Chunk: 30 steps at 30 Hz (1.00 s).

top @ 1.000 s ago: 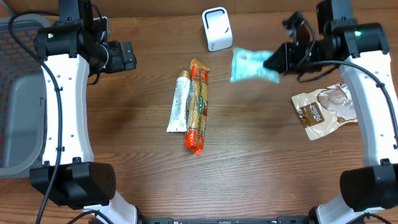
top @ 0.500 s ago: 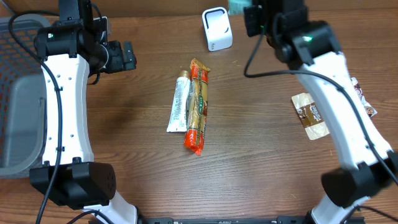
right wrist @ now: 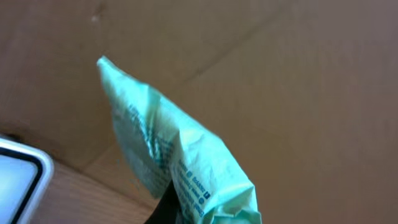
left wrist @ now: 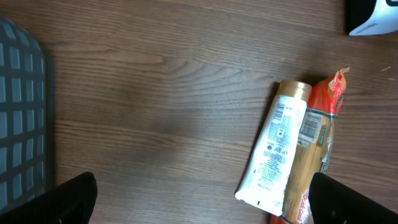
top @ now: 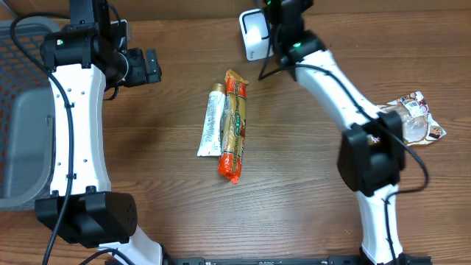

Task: Scan the item barcode
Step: 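Hold the wipes barcode in front of the white scanner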

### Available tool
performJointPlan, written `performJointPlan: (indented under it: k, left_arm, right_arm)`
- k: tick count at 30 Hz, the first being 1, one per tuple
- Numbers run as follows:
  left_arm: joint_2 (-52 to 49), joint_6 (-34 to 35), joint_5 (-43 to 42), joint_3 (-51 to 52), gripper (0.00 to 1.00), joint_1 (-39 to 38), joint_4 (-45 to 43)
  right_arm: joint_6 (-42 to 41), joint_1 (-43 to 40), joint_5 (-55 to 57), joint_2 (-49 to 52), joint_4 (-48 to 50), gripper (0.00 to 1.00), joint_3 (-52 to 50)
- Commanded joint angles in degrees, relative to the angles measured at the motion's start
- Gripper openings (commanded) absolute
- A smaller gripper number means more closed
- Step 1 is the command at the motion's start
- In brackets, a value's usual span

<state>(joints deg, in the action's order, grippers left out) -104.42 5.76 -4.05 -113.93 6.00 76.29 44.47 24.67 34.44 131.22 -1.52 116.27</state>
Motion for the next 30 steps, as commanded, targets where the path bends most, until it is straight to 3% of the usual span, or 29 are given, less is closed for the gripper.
performJointPlan:
  k: [1, 9, 30]
  left_arm:
    - [0.24, -0.90, 0.00, -0.66, 1.00, -0.50, 0.00]
    - [0.24, -0.87, 0.00, -0.66, 1.00, -0.50, 0.00]
    - [0.24, -0.87, 0.00, -0.66, 1.00, -0.50, 0.00]
  right_arm:
    - [10.19, 1.25, 4.96, 4.39, 5.16, 0.04, 1.11]
    - [23.02, 2.51, 4.92, 9.92, 7.93, 0.04, 1.07]
    - [23.52, 2.93, 4.07, 10.03, 8.28, 0.04, 1.07]
